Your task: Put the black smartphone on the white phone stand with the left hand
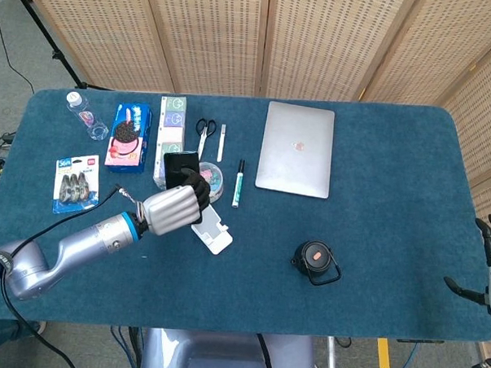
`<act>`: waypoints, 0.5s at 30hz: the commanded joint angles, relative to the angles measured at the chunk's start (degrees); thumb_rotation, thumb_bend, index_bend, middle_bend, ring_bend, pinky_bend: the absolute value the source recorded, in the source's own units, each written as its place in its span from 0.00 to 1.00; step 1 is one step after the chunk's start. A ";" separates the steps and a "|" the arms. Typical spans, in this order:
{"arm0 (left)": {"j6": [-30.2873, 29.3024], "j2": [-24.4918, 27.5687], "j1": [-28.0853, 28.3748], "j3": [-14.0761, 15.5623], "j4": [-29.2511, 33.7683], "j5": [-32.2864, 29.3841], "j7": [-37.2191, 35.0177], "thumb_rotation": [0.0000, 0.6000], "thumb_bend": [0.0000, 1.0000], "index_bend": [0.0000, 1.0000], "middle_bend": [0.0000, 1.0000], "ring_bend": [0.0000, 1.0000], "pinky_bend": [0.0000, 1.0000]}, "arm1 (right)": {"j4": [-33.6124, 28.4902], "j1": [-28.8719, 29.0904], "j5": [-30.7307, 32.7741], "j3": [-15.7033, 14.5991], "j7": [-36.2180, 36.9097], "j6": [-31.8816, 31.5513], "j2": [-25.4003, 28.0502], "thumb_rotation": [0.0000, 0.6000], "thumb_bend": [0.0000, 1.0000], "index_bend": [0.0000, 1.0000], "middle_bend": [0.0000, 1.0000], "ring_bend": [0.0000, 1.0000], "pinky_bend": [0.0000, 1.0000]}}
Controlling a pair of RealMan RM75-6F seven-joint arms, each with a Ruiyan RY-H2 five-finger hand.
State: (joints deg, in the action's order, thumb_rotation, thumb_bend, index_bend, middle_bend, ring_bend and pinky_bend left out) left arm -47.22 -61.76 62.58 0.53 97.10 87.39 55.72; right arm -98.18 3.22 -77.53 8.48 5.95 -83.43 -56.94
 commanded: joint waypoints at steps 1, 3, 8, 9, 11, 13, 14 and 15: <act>3.34 0.09 0.55 -1.95 2.60 -6.24 6.29 1.00 0.36 0.64 0.42 0.33 0.44 | -0.13 0.03 -0.25 -0.17 -0.12 0.06 -0.02 1.00 0.00 0.00 0.00 0.00 0.00; 3.34 -1.65 0.26 -2.32 2.10 -9.94 9.21 1.00 0.36 0.64 0.42 0.33 0.44 | -0.16 0.07 -0.30 -0.23 -0.42 0.07 -0.14 1.00 0.00 0.00 0.00 0.00 0.00; 0.92 -7.43 0.37 -2.98 1.73 -21.66 18.37 1.00 0.36 0.65 0.42 0.33 0.44 | -0.13 0.17 -0.30 -0.37 -0.99 0.18 -0.37 1.00 0.00 0.00 0.00 0.00 0.00; 0.13 -8.69 0.71 -2.98 1.65 -23.90 20.37 1.00 0.36 0.65 0.42 0.33 0.44 | -0.09 0.19 -0.26 -0.37 -1.08 0.20 -0.43 1.00 0.00 0.00 0.00 0.00 0.00; -0.91 -10.27 1.36 -2.92 1.65 -26.72 22.86 1.00 0.36 0.65 0.42 0.33 0.44 | 0.00 0.25 -0.18 -0.37 -1.17 0.29 -0.50 1.00 0.00 0.00 0.00 0.00 0.00; -1.99 -11.63 2.13 -2.72 1.77 -29.18 25.01 1.00 0.36 0.65 0.42 0.33 0.44 | 0.10 0.33 -0.06 -0.36 -1.26 0.45 -0.56 1.00 0.00 0.00 0.00 0.00 0.00; -2.47 -12.17 2.43 -2.62 1.87 -30.13 25.78 1.00 0.36 0.65 0.42 0.33 0.44 | 0.13 0.36 -0.01 -0.37 -1.30 0.52 -0.58 1.00 0.00 0.00 0.00 0.00 0.00; -3.14 -12.98 2.82 -2.50 2.06 -31.62 26.76 1.00 0.36 0.65 0.42 0.33 0.44 | 0.18 0.41 0.04 -0.38 -1.35 0.63 -0.62 1.00 0.00 0.00 0.00 0.00 0.00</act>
State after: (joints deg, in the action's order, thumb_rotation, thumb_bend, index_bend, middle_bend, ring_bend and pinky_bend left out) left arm -48.73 -72.75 64.37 -2.07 98.92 58.28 80.50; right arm -98.03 3.61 -77.52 8.11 4.62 -82.83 -57.54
